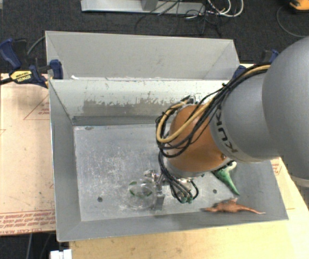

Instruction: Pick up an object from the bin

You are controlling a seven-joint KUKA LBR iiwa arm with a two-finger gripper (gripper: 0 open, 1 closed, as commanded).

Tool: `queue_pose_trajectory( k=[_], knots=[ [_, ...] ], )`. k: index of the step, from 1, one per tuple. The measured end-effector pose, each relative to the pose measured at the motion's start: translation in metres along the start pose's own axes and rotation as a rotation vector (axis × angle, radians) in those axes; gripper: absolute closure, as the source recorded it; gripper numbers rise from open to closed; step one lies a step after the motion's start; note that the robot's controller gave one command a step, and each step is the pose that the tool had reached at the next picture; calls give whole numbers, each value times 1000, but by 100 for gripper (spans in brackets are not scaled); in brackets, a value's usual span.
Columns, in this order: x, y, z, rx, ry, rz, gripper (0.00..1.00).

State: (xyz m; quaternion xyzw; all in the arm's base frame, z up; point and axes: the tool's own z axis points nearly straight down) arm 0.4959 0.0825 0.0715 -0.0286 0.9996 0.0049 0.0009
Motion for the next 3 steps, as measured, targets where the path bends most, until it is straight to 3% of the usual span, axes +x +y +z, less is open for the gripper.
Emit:
queue_pose_trajectory(
  k=[1, 2, 3],
  knots=[
    [0, -1, 0, 1, 0, -1, 100],
    [3, -1, -13, 2, 12, -2, 100],
    [3, -1, -45, 2, 9, -2, 100]
  ],
)
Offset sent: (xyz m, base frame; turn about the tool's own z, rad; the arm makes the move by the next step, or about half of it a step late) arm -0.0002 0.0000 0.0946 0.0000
